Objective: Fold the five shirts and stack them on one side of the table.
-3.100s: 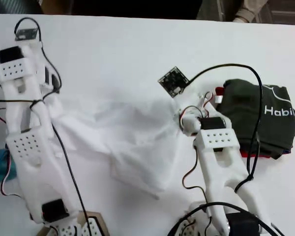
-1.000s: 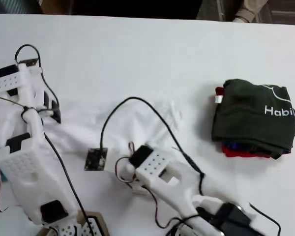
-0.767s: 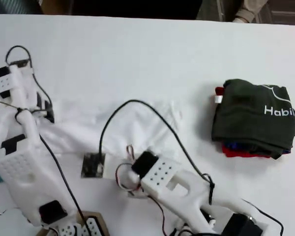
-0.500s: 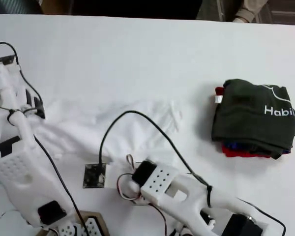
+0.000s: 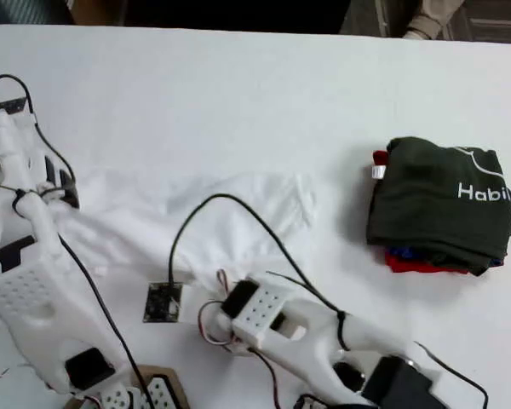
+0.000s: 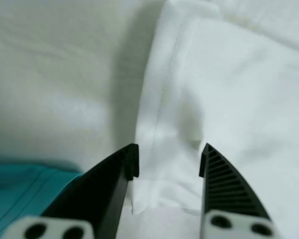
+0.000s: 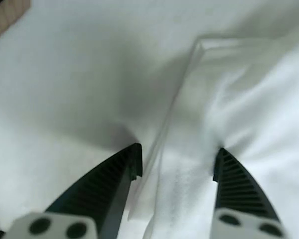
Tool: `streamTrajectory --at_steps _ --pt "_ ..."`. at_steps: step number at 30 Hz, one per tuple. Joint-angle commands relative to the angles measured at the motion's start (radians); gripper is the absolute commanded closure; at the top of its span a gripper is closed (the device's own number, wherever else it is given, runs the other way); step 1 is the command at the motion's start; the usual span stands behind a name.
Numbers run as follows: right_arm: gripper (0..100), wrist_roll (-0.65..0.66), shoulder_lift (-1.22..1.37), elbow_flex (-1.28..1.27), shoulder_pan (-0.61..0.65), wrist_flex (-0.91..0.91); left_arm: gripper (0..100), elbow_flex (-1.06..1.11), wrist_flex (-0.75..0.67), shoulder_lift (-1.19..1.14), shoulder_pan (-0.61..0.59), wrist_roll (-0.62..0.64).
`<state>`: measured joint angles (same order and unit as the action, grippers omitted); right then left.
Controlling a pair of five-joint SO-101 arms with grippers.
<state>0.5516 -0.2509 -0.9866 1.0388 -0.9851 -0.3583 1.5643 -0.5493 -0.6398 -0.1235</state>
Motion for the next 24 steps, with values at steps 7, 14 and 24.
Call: streamTrajectory --at_steps 7,14,24 --pt "91.3 -0.043 0.229 0.17 0.007 -0.093 78 -0.048 0.011 0.083 -0.063 -0.011" --pt "97.7 -0.031 0.302 0.25 -0.119 -0.122 78 -0.048 0.018 0.083 -0.074 -0.014" --pt "97.8 0.249 0.101 0.279 -0.259 -0.265 78 -0.044 0.008 0.074 -0.066 -0.014"
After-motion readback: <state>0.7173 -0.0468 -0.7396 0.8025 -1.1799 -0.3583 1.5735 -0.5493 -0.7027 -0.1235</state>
